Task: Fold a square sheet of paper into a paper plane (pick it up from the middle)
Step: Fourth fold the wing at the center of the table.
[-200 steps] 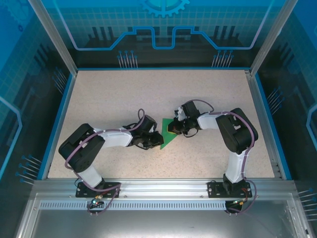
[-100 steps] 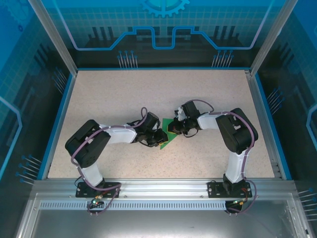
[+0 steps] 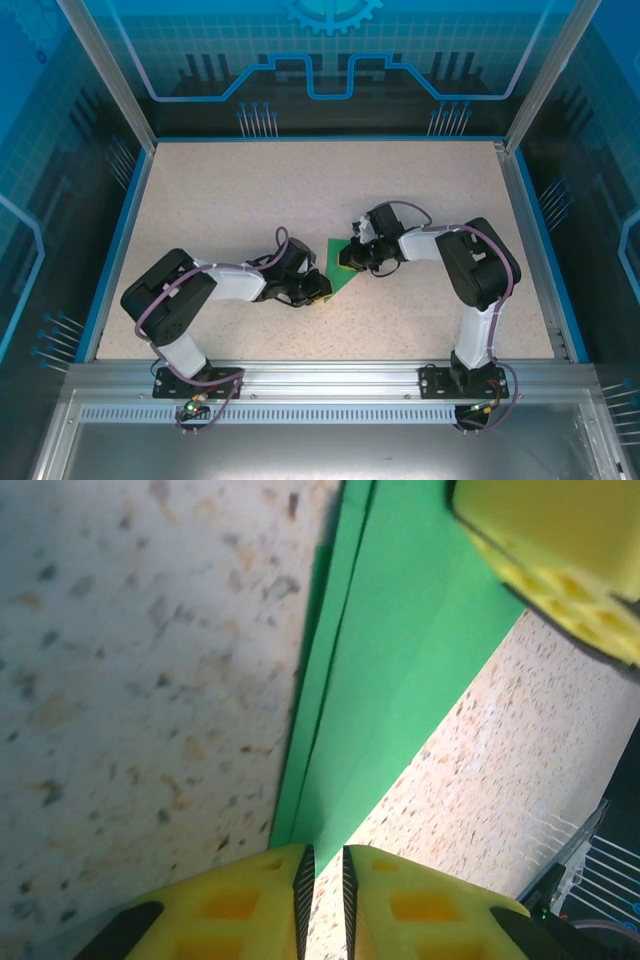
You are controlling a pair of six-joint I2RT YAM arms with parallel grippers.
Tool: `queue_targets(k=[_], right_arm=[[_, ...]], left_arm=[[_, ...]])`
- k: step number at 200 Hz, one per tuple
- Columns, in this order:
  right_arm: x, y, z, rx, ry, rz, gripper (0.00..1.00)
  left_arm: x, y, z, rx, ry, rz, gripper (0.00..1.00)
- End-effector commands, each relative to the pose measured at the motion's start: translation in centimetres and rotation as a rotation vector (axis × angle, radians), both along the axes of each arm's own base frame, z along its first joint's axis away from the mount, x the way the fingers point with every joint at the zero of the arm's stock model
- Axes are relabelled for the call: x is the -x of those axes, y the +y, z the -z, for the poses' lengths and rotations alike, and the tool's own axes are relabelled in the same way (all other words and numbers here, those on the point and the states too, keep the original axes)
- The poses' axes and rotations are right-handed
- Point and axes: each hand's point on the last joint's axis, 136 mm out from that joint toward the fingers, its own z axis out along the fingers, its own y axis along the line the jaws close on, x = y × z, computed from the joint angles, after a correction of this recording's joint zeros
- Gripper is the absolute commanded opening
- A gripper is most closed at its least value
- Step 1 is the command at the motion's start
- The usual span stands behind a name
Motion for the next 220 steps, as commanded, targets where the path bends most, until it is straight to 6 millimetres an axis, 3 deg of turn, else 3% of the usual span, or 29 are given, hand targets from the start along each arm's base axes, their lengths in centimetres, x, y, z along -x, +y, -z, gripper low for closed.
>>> queue_targets(k=[1, 23, 49, 82, 128, 174, 220], right_arm=[[1.1, -1.9, 3.8, 0.107, 0.083, 0.027, 0.06], [0.8, -1.6, 3.3, 0.094, 0.077, 0.025, 0.06], [0.5, -1.5, 2.8, 0.094, 0.067, 0.026, 0.06], [0.6, -1.4, 2.8, 0.091, 0.070, 0.028, 0.06], [0.4, -1.2, 2.4, 0.079, 0.067, 0.032, 0.06], [-0.4, -1.3, 1.9, 0.102, 0.038, 0.029, 0.06], [-3.5, -3.1, 1.8, 0.141, -0.008, 0.065, 0.06]], left_arm=[[4.3, 2.2, 2.4, -0.086, 0.150, 0.030, 0.21], [3.2, 2.0, 0.6, -0.088, 0.089, 0.025, 0.20], [0.5, 2.2, -1.4, -0.155, 0.003, -0.011, 0.18], [-2.9, -0.6, -3.4, -0.087, -0.080, -0.007, 0.16], [-4.2, -2.1, -0.9, -0.085, -0.046, 0.003, 0.12], [-2.8, -0.1, 2.5, -0.189, 0.032, -0.016, 0.06], [-0.8, 2.1, 3.8, -0.248, 0.062, -0.019, 0.04]])
